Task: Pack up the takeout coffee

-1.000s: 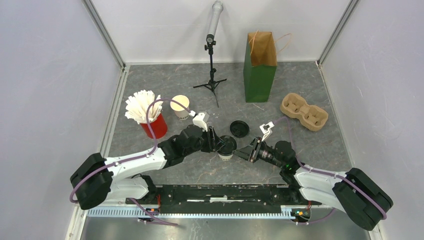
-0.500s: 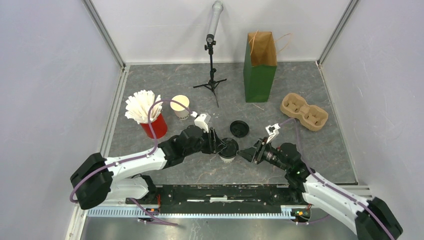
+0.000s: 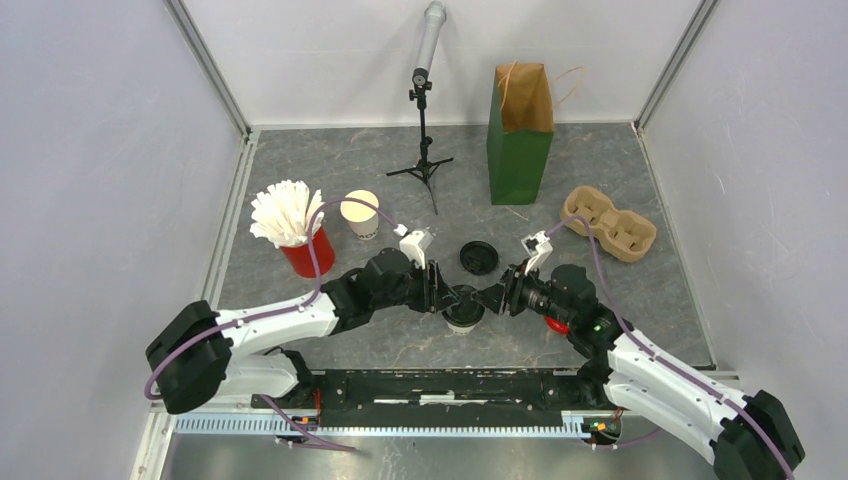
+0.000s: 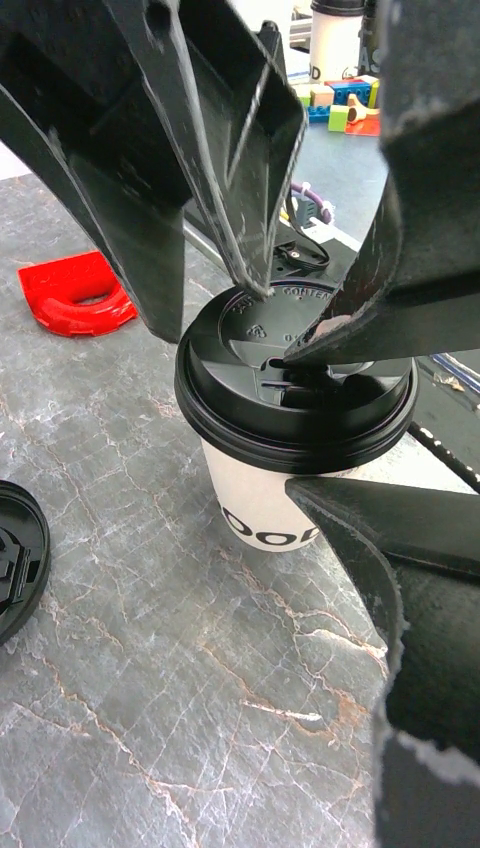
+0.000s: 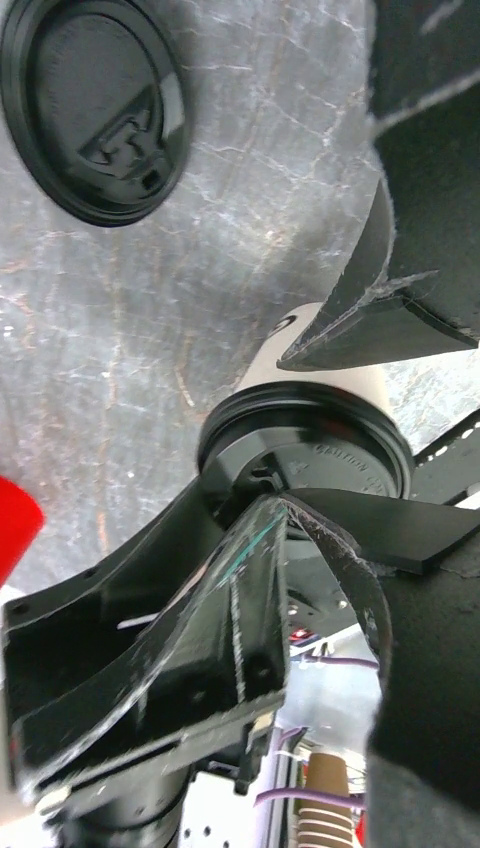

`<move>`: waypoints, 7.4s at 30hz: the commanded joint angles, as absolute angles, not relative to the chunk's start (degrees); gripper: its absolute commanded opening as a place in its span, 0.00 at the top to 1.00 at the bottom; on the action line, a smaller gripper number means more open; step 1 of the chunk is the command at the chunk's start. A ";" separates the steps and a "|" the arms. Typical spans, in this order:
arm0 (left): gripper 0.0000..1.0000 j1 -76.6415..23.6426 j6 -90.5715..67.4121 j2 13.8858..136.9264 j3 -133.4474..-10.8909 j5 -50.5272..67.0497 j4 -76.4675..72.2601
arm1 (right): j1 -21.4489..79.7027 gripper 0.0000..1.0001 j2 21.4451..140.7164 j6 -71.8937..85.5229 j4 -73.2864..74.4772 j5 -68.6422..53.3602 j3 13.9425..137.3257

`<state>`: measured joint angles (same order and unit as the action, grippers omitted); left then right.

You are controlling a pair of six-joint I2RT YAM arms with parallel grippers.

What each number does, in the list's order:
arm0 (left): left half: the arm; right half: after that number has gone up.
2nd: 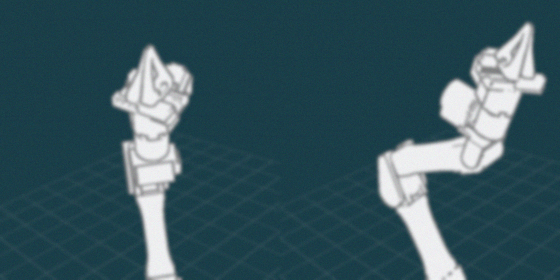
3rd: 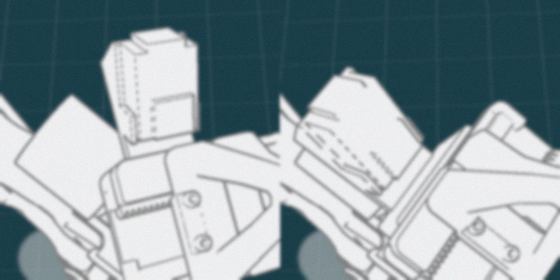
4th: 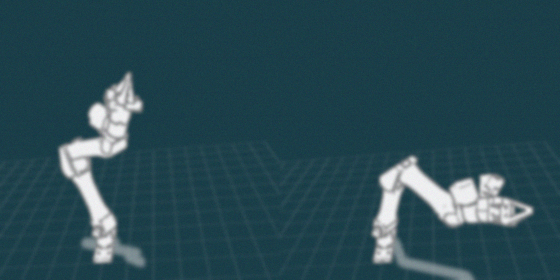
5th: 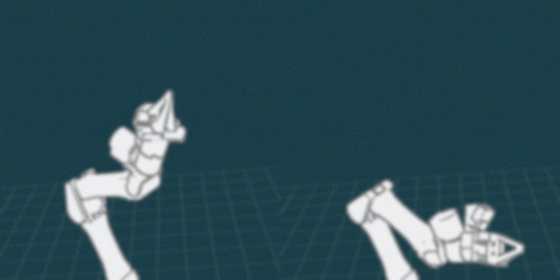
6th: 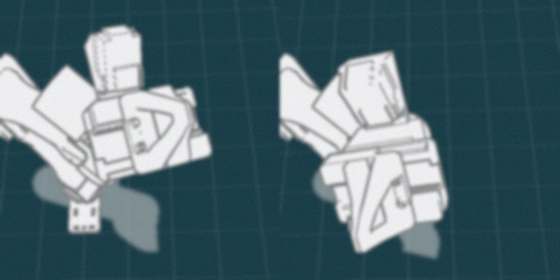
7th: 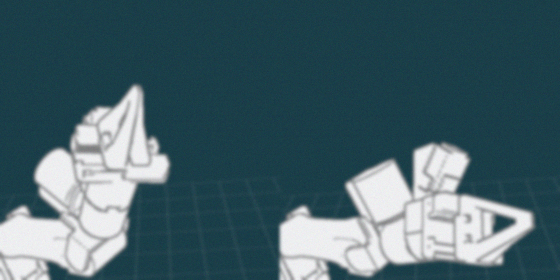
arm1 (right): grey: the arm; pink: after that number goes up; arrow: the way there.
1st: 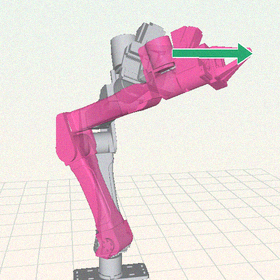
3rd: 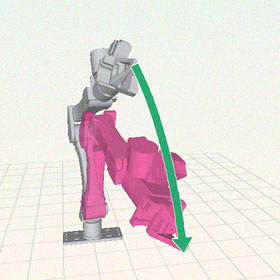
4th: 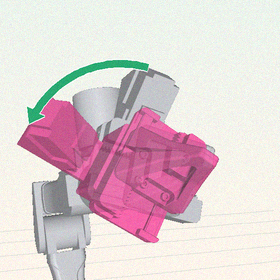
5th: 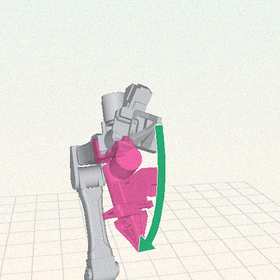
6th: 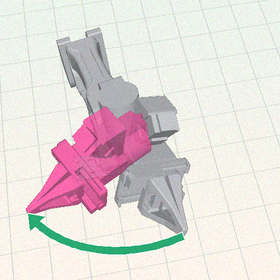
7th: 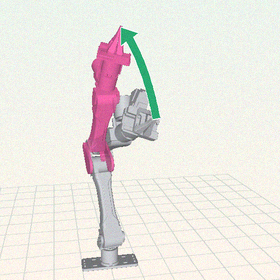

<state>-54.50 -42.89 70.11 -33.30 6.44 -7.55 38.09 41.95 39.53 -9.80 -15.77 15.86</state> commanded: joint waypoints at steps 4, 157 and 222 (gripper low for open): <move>0.50 -55.01 -40.23 72.05 -32.91 7.79 -2.91 | 37.94 0.49 41.74 39.87 -15.84 -18.16 7.25; 0.00 -54.05 -20.78 36.71 -46.66 -19.06 38.67 | 26.56 0.09 56.34 7.28 22.81 1.98 49.76; 0.50 -35.33 -0.09 87.04 -76.74 -20.04 37.14 | 43.95 1.00 36.75 9.00 8.16 -4.72 36.64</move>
<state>-37.80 -5.96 83.24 -73.36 -21.78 39.48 43.77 40.14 8.27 5.19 -3.95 34.79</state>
